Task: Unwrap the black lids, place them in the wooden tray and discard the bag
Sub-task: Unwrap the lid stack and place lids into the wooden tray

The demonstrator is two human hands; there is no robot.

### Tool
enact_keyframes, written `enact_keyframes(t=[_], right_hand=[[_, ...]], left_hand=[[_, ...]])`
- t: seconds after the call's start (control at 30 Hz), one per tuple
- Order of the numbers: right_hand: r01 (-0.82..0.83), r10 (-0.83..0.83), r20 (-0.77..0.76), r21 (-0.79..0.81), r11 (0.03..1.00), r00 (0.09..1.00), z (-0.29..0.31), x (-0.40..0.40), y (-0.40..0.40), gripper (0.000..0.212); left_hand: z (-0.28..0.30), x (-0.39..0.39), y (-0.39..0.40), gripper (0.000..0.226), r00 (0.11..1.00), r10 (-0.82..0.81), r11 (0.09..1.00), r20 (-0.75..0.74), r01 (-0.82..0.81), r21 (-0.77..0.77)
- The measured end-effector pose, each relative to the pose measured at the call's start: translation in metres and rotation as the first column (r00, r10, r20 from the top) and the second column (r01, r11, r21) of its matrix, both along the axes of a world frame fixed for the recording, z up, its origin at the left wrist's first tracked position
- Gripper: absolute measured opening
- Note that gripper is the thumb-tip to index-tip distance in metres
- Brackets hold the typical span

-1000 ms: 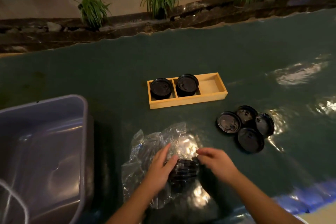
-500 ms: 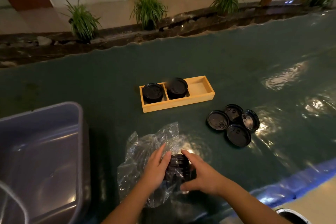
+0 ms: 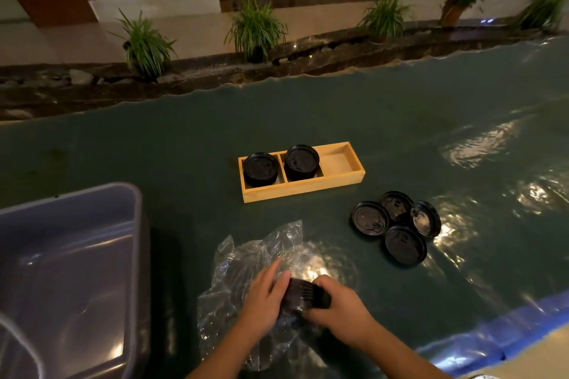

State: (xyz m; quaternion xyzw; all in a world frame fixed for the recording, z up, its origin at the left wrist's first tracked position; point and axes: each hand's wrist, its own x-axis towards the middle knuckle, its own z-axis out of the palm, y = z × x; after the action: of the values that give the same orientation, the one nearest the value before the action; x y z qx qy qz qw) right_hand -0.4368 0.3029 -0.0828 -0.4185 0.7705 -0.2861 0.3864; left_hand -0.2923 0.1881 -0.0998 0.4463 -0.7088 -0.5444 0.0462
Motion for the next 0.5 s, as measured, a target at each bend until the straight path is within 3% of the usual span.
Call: enact_keyframes(t=[0.1, 0.2, 0.33, 0.5], right_hand=[[0.023, -0.021, 0.093, -0.022, 0.999, 0.995, 0.002, -0.005, -0.003, 0.041], [0.035, -0.035, 0.188, 0.005, 0.999, 0.982, 0.006, -0.016, -0.007, 0.035], [0.001, -0.011, 0.262, 0.039, 0.999, 0.965, 0.017, -0.045, -0.015, 0.037], [0.12, -0.131, 0.322, 0.053, 0.991, 0.938, 0.037, -0.107, -0.039, 0.032]], left_hand=[[-0.001, 0.001, -0.002, 0.077, 1.0, -0.008, 1.0, -0.005, 0.009, 0.027], [0.0, 0.001, -0.001, 0.073, 1.0, -0.017, 1.0, 0.026, 0.016, 0.013], [0.001, -0.001, 0.001, 0.083, 0.996, -0.026, 0.999, 0.088, 0.028, -0.026], [-0.001, -0.009, 0.005, 0.087, 0.984, -0.043, 0.994, 0.173, 0.059, -0.088]])
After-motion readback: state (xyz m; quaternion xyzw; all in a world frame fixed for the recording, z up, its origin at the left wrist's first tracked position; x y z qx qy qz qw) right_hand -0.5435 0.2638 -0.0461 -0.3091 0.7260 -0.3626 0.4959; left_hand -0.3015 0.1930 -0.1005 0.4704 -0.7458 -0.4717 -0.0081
